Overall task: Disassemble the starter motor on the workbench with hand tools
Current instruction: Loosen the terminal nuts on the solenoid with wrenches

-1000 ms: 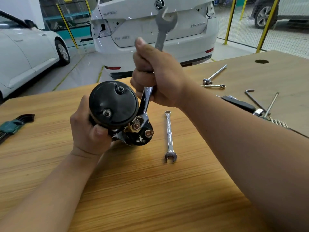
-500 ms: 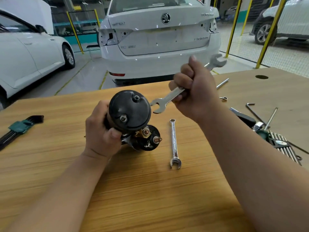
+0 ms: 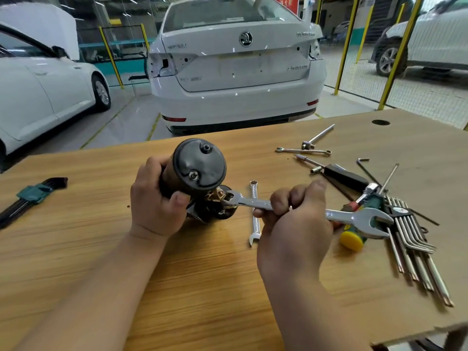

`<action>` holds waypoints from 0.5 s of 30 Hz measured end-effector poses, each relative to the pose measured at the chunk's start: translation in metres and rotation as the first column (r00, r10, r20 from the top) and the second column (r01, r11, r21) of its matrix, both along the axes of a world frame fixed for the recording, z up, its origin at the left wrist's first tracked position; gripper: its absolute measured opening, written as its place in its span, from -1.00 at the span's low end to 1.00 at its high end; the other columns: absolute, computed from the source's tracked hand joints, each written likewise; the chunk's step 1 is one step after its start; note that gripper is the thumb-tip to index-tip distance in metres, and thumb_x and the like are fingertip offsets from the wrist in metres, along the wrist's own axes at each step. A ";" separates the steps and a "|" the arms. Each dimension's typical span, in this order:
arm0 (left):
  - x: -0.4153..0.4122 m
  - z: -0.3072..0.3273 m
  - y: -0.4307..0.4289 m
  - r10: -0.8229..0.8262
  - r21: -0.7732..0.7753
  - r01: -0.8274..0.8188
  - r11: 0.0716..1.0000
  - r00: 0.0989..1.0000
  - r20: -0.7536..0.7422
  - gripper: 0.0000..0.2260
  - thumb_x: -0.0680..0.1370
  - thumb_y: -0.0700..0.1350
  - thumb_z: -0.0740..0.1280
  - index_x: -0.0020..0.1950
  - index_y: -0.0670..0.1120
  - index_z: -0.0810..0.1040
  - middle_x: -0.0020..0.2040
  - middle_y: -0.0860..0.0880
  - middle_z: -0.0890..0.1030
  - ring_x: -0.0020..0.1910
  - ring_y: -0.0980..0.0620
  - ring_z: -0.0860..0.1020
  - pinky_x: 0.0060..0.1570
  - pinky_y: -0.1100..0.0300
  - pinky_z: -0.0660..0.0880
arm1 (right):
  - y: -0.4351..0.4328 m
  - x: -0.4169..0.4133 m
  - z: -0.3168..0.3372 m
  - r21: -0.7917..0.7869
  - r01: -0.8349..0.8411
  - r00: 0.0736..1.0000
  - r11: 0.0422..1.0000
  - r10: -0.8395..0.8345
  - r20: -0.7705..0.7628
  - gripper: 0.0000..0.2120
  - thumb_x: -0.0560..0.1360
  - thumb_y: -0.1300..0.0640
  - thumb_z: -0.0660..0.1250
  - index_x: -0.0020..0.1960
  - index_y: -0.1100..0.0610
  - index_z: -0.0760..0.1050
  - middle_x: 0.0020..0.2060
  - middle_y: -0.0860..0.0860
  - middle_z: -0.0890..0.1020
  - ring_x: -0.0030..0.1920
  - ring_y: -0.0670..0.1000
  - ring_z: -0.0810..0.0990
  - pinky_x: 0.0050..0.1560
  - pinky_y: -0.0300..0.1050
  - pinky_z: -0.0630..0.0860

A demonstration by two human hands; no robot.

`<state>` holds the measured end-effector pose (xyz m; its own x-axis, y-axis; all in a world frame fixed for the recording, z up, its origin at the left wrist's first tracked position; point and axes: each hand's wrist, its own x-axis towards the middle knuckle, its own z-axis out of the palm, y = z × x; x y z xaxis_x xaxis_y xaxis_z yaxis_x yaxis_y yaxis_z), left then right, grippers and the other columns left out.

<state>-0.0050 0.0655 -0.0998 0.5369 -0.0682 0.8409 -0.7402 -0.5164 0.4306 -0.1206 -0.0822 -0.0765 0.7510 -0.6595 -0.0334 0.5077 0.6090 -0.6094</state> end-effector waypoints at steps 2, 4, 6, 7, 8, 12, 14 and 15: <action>-0.001 0.000 0.000 0.002 -0.008 -0.002 1.000 1.000 0.002 -0.18 0.44 0.54 -0.06 -0.07 -0.24 0.45 -0.25 -0.08 0.43 -0.27 -0.03 0.37 -0.28 0.18 0.22 | 0.002 0.002 -0.001 -0.016 0.016 1.000 1.000 -0.016 0.003 -0.43 0.66 0.01 0.09 -0.54 -0.02 0.27 -0.54 -0.03 0.27 -0.49 -0.04 0.32 -0.49 -0.18 0.43; -0.002 0.000 -0.001 0.001 -0.006 -0.001 1.000 1.000 0.001 -0.20 0.44 0.54 -0.06 -0.09 -0.22 0.44 -0.25 -0.07 0.41 -0.28 -0.03 0.36 -0.29 0.19 0.21 | 0.003 0.005 -0.002 -0.051 0.023 1.000 0.998 -0.022 0.015 -0.42 0.67 0.00 0.07 -0.55 -0.02 0.27 -0.56 -0.04 0.26 -0.50 -0.05 0.31 -0.49 -0.17 0.43; -0.002 0.000 -0.001 0.001 -0.012 -0.001 1.000 1.000 -0.011 -0.24 0.43 0.54 -0.06 -0.10 -0.17 0.41 -0.26 -0.07 0.40 -0.28 -0.02 0.34 -0.31 0.19 0.19 | 0.001 0.009 -0.002 -0.103 0.025 0.999 0.994 -0.022 0.027 -0.41 0.68 0.00 0.04 -0.55 -0.03 0.27 -0.56 -0.06 0.25 -0.51 -0.07 0.31 -0.48 -0.17 0.43; -0.002 0.001 -0.001 0.005 -0.018 -0.005 1.000 1.000 -0.015 -0.26 0.43 0.55 -0.06 -0.10 -0.13 0.39 -0.26 -0.06 0.39 -0.29 -0.02 0.34 -0.33 0.20 0.18 | -0.001 0.011 -0.002 -0.122 0.019 0.999 0.992 -0.015 0.036 -0.41 0.68 0.00 0.03 -0.54 -0.03 0.28 -0.56 -0.07 0.25 -0.50 -0.07 0.31 -0.48 -0.16 0.44; -0.002 0.000 -0.001 0.009 -0.020 -0.009 1.000 1.000 -0.016 -0.27 0.42 0.55 -0.06 -0.10 -0.12 0.38 -0.27 -0.06 0.39 -0.29 -0.02 0.33 -0.33 0.20 0.17 | -0.002 0.013 -0.003 -0.135 0.011 0.999 0.991 -0.005 0.048 -0.41 0.68 -0.01 0.03 -0.54 -0.03 0.28 -0.56 -0.07 0.25 -0.50 -0.07 0.31 -0.47 -0.16 0.44; -0.004 0.001 -0.001 0.019 -0.012 -0.019 1.000 1.000 0.012 -0.19 0.45 0.53 -0.07 -0.10 -0.24 0.43 -0.27 -0.07 0.38 -0.31 -0.01 0.32 -0.35 0.25 0.16 | -0.003 0.013 -0.010 -0.214 -0.002 0.997 0.977 0.018 0.077 -0.47 0.61 -0.10 0.06 -0.52 -0.04 0.37 -0.55 -0.11 0.32 -0.49 -0.09 0.36 -0.43 -0.17 0.48; -0.006 0.002 -0.001 0.014 -0.013 -0.014 1.000 1.000 0.011 -0.17 0.44 0.54 -0.07 -0.10 -0.25 0.43 -0.28 -0.07 0.38 -0.31 0.00 0.31 -0.36 0.30 0.15 | -0.003 0.012 -0.013 -0.252 -0.003 0.996 0.968 0.026 0.087 -0.50 0.57 -0.13 0.07 -0.51 -0.06 0.39 -0.56 -0.12 0.34 -0.49 -0.10 0.38 -0.42 -0.16 0.49; -0.006 0.002 -0.001 0.013 -0.013 -0.013 1.000 1.000 0.012 -0.16 0.44 0.54 -0.07 -0.10 -0.26 0.43 -0.27 -0.07 0.38 -0.31 -0.01 0.31 -0.35 0.27 0.14 | -0.004 0.012 -0.014 -0.276 -0.003 0.994 0.961 0.033 0.101 -0.51 0.57 -0.13 0.07 -0.51 -0.06 0.40 -0.56 -0.13 0.35 -0.49 -0.11 0.38 -0.41 -0.15 0.49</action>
